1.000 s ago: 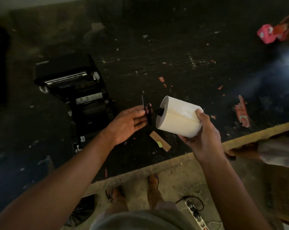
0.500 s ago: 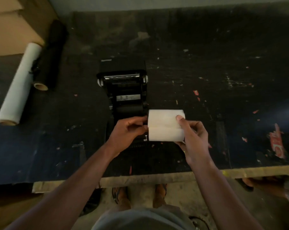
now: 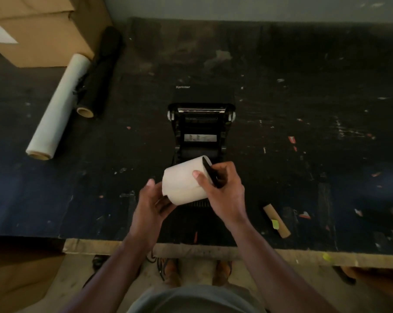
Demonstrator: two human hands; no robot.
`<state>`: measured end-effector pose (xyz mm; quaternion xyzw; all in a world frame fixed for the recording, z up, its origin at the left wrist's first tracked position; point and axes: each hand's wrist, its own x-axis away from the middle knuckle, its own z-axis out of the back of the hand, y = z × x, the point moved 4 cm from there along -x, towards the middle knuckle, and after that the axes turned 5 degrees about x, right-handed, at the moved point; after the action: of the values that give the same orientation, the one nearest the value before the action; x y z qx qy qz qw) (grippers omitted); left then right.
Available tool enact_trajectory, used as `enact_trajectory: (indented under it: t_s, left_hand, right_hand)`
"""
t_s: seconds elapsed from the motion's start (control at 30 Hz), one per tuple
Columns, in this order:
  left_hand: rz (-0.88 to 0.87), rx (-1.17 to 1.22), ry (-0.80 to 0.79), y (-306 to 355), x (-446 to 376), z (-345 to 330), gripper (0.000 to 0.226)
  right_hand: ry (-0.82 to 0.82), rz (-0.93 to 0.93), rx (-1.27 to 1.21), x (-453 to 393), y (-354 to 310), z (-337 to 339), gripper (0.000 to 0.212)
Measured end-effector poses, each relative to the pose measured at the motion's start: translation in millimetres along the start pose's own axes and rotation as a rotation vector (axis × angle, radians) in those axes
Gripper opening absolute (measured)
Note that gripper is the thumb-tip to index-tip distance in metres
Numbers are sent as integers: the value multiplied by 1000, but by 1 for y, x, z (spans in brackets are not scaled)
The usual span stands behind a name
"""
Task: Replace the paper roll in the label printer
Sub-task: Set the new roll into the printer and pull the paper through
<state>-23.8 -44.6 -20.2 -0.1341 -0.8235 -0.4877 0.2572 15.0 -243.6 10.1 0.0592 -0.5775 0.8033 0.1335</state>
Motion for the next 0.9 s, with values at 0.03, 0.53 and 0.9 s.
enact_trajectory:
  t_s: [0.03, 0.53, 0.9]
  left_hand:
    - [-23, -31, 14, 3, -2, 1, 50]
    - [-419, -577, -65, 27, -46, -24, 53]
    - [-436, -801, -12, 20, -101, -31, 58]
  right_hand:
    - [-2, 4, 0, -3, 0, -1, 42]
    - [-3, 91, 152, -38, 21, 22, 34]
    - [77, -40, 222, -75, 38, 12, 37]
